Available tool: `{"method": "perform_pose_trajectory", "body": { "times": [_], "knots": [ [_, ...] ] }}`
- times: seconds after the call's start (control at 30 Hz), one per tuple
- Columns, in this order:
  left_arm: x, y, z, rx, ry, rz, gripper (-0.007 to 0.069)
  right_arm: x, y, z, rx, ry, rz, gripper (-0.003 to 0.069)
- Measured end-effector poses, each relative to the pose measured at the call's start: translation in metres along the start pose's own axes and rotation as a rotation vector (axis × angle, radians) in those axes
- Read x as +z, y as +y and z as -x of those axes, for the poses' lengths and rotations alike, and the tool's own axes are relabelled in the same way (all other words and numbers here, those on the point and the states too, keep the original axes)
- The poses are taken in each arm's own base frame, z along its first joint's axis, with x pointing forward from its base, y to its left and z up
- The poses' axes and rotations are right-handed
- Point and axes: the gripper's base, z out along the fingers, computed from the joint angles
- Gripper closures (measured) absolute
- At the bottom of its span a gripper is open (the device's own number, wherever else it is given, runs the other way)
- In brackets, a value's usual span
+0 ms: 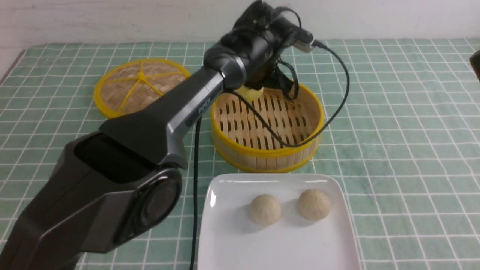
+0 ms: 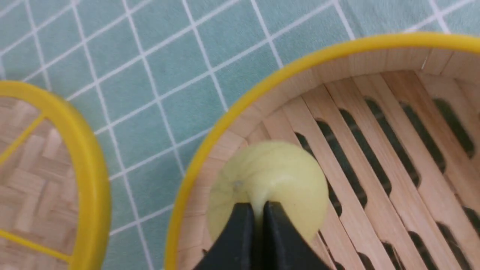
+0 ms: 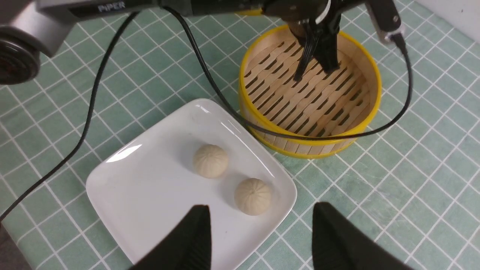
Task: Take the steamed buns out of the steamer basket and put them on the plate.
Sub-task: Use the left arm to put the steamed stuffed bun into the plate
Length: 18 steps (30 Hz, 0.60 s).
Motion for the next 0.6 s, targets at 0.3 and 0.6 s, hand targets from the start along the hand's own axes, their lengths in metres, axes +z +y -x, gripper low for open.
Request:
{"method": "perform_pose_trajectory", "body": {
  "times": [0.3,0.6],
  "knots": [
    [-0.107,0.035,0.026,-0.129,-0.077,-0.100,0.0603,0.000,0.000,0.000,-0.019,0.000,0.001,0.0281],
    [-0.180,0.033,0.034,-0.224,-0.155,-0.432,0.0603,0.000,0.000,0.000,-0.022,0.000,0.000,0.0281]
  ]
}}
